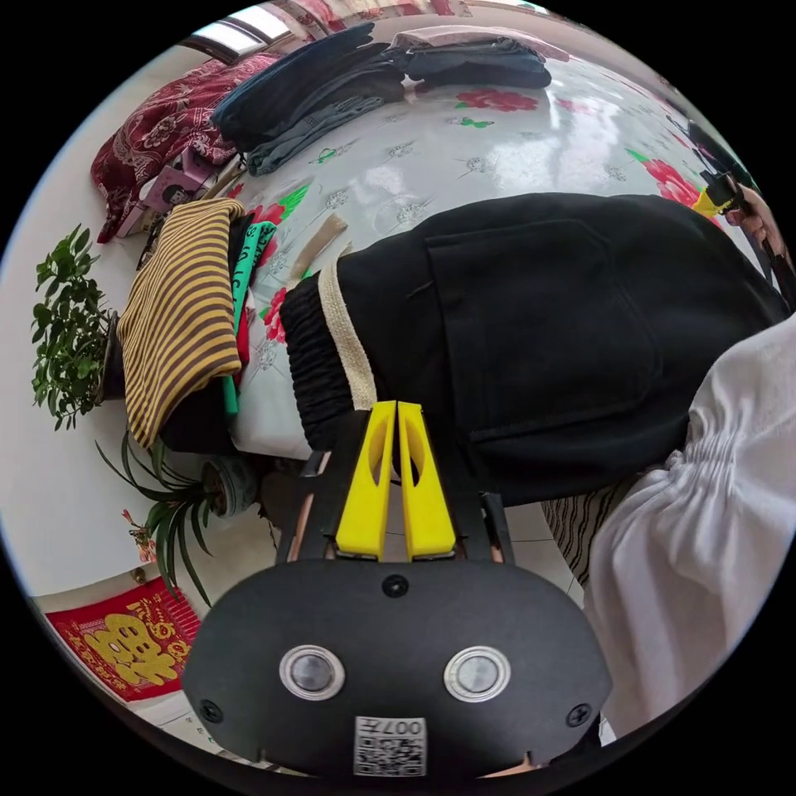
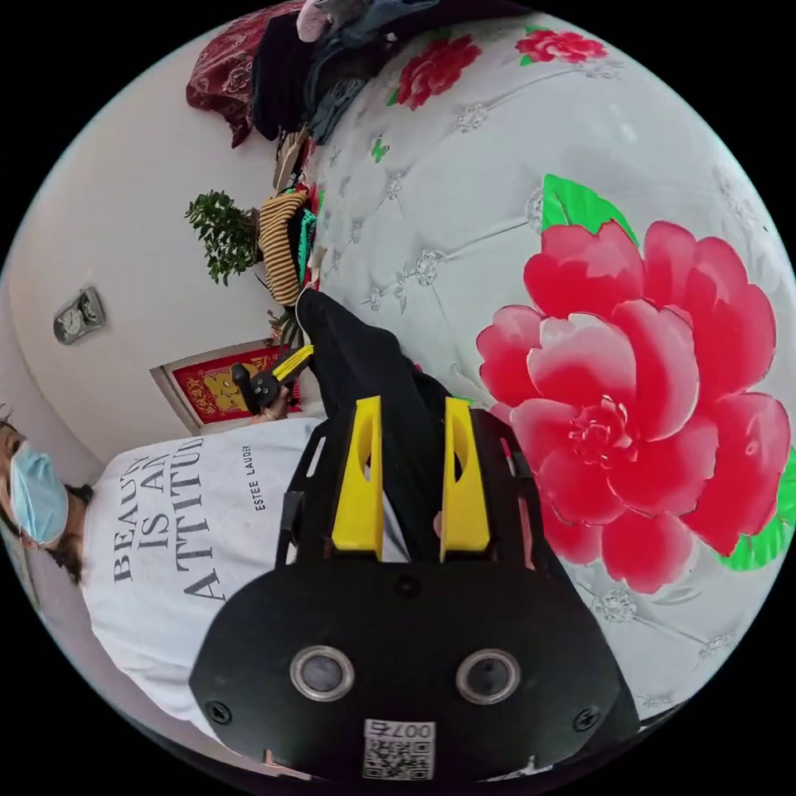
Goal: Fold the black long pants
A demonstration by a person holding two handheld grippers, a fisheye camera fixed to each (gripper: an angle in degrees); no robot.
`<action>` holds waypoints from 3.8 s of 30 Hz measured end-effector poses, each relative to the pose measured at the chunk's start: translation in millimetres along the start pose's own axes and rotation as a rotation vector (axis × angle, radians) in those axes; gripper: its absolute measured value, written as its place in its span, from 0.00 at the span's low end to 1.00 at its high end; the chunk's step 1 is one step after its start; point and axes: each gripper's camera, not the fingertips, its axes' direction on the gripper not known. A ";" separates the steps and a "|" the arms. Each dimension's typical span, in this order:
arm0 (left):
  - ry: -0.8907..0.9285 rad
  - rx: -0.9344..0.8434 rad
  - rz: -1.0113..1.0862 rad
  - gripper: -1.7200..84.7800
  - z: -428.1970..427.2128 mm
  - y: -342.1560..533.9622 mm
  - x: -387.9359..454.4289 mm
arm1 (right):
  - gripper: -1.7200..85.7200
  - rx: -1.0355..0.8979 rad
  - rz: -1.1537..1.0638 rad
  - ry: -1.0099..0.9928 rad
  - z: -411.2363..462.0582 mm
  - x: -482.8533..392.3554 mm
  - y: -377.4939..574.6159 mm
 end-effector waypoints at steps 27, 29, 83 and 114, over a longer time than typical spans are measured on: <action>0.138 0.169 -0.261 0.01 -15.3 51.3 -105.0 | 0.06 0.782 0.004 0.198 -48.7 -32.1 199.0; 0.200 0.232 -0.293 0.01 -22.6 59.0 -114.6 | 0.08 0.932 0.118 0.307 -29.5 -27.5 286.8; 0.983 0.329 -1.204 0.11 202.6 288.4 -348.3 | 0.05 0.357 -0.432 0.498 222.7 -192.7 212.5; 1.038 0.316 0.426 0.12 6.5 -1.8 37.9 | 0.10 1.115 0.215 0.134 58.6 24.8 473.0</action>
